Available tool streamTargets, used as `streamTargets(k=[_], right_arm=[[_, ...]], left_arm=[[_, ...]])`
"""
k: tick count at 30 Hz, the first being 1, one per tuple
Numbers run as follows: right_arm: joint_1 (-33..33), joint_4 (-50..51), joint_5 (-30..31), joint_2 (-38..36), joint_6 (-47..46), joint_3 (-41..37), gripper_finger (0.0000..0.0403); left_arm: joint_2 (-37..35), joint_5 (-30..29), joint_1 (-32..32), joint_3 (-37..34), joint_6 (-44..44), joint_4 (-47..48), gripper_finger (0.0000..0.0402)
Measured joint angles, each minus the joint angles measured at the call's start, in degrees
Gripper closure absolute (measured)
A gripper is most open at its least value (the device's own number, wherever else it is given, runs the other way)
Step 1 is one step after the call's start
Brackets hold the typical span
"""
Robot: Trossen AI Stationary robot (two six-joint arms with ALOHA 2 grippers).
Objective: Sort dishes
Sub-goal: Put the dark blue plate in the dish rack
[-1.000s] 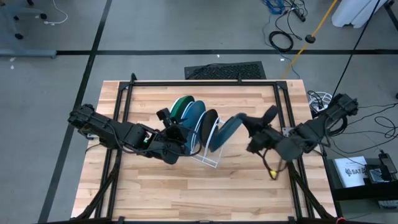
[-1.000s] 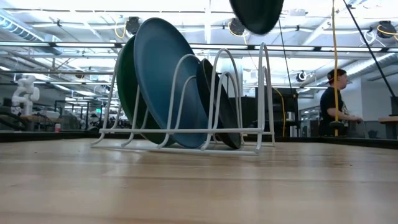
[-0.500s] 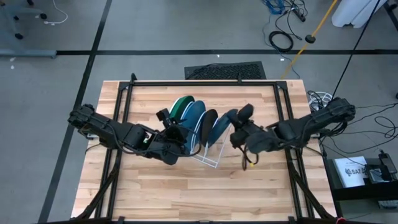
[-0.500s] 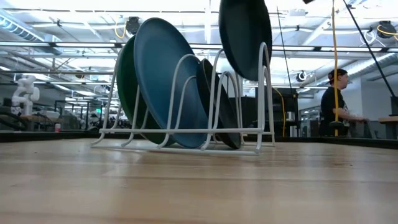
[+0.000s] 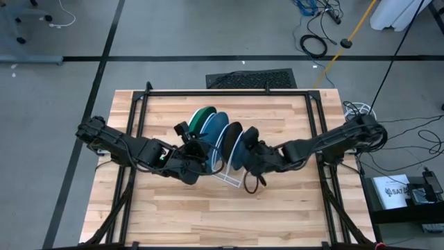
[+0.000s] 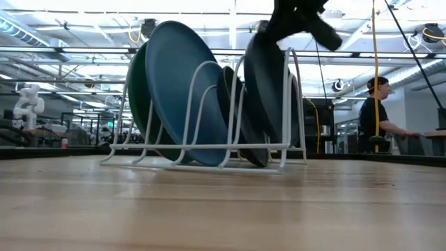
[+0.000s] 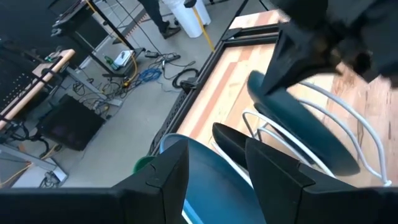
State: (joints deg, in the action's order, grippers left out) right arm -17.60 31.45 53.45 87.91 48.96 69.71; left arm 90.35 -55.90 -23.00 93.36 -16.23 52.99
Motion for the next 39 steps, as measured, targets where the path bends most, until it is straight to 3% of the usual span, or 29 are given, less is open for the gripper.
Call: streamTargets(k=[12,28,35,39], right_arm=[[0.4,-0.4,-0.9,4.4,-0.3,0.0,0.0399],[-1.3,-4.0,3.1,3.2,0.1,0.0,0.0257],[-4.4,-6.4,6.6,-1.8,-2.9,0.0,0.0239],[-5.6,-6.5,5.9,-5.7,-9.5,0.0,0.0245]], left_arm=[[0.0,0.0,0.0,0.0,0.0,0.0,0.0233],[0.0,0.0,0.0,0.0,0.5,0.0,0.0233],[-0.1,-4.6,-0.4,0.0,5.6,-1.3,0.0233],[-0.2,-1.7,-0.4,0.0,11.5,-6.0,0.0233]])
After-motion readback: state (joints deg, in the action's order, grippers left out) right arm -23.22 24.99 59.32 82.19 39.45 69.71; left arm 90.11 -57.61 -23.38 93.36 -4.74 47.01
